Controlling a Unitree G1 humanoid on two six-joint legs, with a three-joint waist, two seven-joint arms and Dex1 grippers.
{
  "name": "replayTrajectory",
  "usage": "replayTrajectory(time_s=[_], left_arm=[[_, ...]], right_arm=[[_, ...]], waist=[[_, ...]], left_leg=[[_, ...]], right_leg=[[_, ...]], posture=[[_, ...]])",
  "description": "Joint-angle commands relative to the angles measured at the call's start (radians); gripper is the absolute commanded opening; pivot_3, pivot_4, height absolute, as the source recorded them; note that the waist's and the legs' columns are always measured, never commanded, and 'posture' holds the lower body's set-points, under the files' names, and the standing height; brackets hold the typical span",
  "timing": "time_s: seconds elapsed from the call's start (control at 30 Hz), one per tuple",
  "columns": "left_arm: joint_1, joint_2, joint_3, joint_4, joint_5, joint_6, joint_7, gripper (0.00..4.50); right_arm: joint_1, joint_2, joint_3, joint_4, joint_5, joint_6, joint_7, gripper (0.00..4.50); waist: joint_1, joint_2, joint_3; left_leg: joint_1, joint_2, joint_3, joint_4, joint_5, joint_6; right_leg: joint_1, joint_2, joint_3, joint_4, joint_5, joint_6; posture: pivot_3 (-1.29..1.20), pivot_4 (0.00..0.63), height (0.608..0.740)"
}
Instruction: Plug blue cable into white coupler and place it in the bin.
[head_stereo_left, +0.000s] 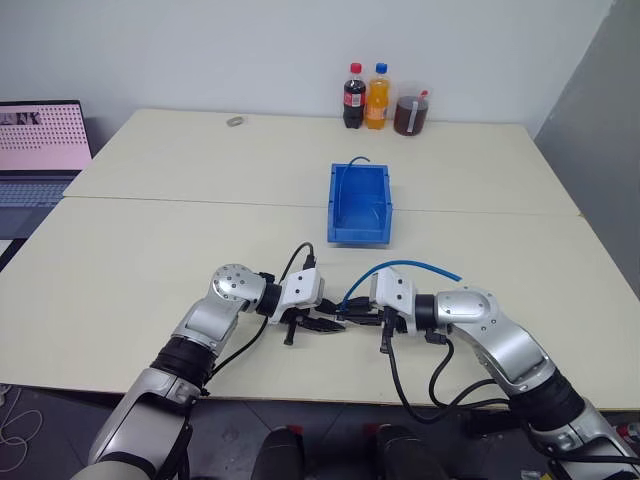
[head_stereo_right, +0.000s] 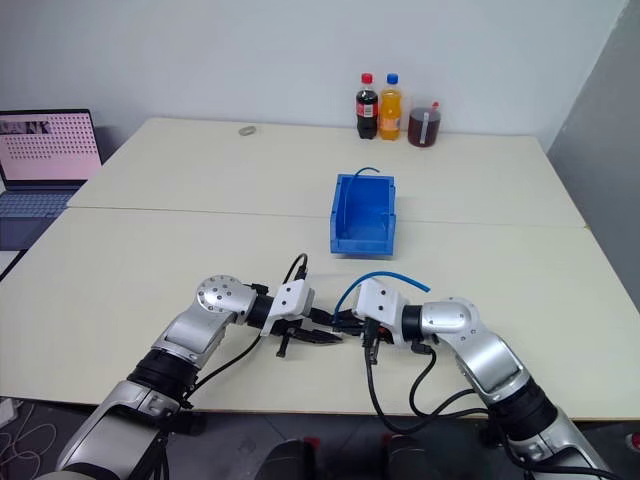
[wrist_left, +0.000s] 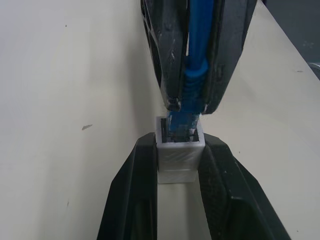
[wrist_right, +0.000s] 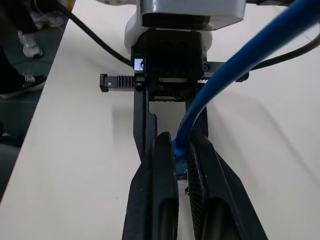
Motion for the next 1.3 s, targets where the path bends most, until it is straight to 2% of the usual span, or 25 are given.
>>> replayTrajectory(time_s=[0.03, 0.43, 0.67, 0.73, 0.77, 0.8, 0.97, 1.2, 1.3], left_arm=[[0.014, -0.011, -0.027, -0.003, 0.018, 0.008, -0.008, 0.79], [0.027, -0.009, -0.022, -0.011, 0.023, 0.008, 0.001, 0.79], [0.039, 0.005, -0.01, 0.008, 0.042, -0.019, 0.037, 0.79], [0.042, 0.013, -0.006, 0.014, 0.043, -0.025, 0.038, 1.51], [0.046, 0.015, 0.001, 0.013, 0.038, -0.024, 0.04, 1.56], [0.049, 0.016, 0.008, 0.011, 0.033, -0.022, 0.041, 1.9], [0.065, 0.021, 0.059, -0.024, -0.011, 0.002, 0.061, 2.94], [0.101, 0.037, 0.241, -0.225, -0.178, 0.223, 0.179, 4.34], [0.098, 0.041, 0.332, -0.319, -0.261, 0.362, 0.263, 4.5]], right_arm=[[0.009, -0.014, 0.087, 0.075, -0.048, 0.088, 0.048, 0.01], [0.012, -0.021, 0.079, 0.097, -0.065, 0.148, 0.054, 0.01], [0.011, 0.027, -0.056, 0.003, 0.021, 0.13, 0.016, 0.01], [0.011, 0.038, -0.09, -0.022, 0.045, 0.131, 0.004, 0.01], [0.011, 0.039, -0.104, -0.036, 0.055, 0.132, 0.0, 0.01], [0.012, 0.04, -0.115, -0.047, 0.063, 0.134, -0.002, 0.01], [0.006, 0.044, -0.161, -0.101, 0.102, 0.147, -0.019, 0.01], [-0.025, 0.045, -0.288, -0.201, 0.209, 0.246, -0.066, 0.01], [-0.076, 0.06, -0.365, -0.184, 0.252, 0.279, -0.113, 0.01]], waist=[[0.0, 0.0, -0.003], [0.0, 0.0, -0.016], [0.0, -0.001, -0.017], [0.0, 0.0, -0.017], [0.0, 0.0, -0.016], [-0.001, 0.0, -0.014], [-0.001, -0.002, -0.011], [-0.002, -0.001, -0.004], [-0.002, -0.001, -0.002]], left_leg=[[0.0, 0.0, 0.0, 0.0, 0.0, 0.0], [0.001, 0.0, 0.0, 0.0, 0.0, 0.0], [0.001, 0.0, 0.0, 0.0, 0.0, 0.0], [0.001, 0.0, 0.0, 0.0, 0.0, 0.0], [0.001, 0.0, 0.0, 0.0, 0.0, 0.0], [0.0, 0.0, 0.001, -0.001, 0.0, 0.0], [-0.002, 0.001, 0.0, -0.001, 0.0, 0.0], [-0.003, 0.001, -0.001, -0.002, 0.0, 0.0], [-0.003, 0.001, -0.001, -0.002, 0.0, 0.0]], right_leg=[[0.0, 0.0, 0.0, 0.0, 0.0, 0.0], [0.001, 0.0, 0.0, 0.0, 0.0, 0.0], [0.001, 0.0, 0.0, 0.0, 0.0, -0.001], [0.0, 0.0, 0.0, 0.0, 0.0, -0.001], [0.0, 0.0, 0.0, 0.0, 0.0, -0.001], [-0.001, 0.0, 0.0, 0.0, 0.0, -0.001], [-0.002, 0.0, 0.0, 0.0, -0.001, -0.001], [-0.003, 0.0, -0.001, 0.0, -0.001, -0.001], [-0.003, 0.0, -0.001, 0.0, -0.001, -0.001]], posture=[[0.0, 0.15, 0.74], [0.0, 0.15, 0.74], [0.0, 0.15, 0.74], [0.0, 0.15, 0.74], [0.0, 0.15, 0.74], [0.0, 0.15, 0.74], [0.0, 0.15, 0.74], [0.0, 0.15, 0.74], [0.0, 0.15, 0.74]])
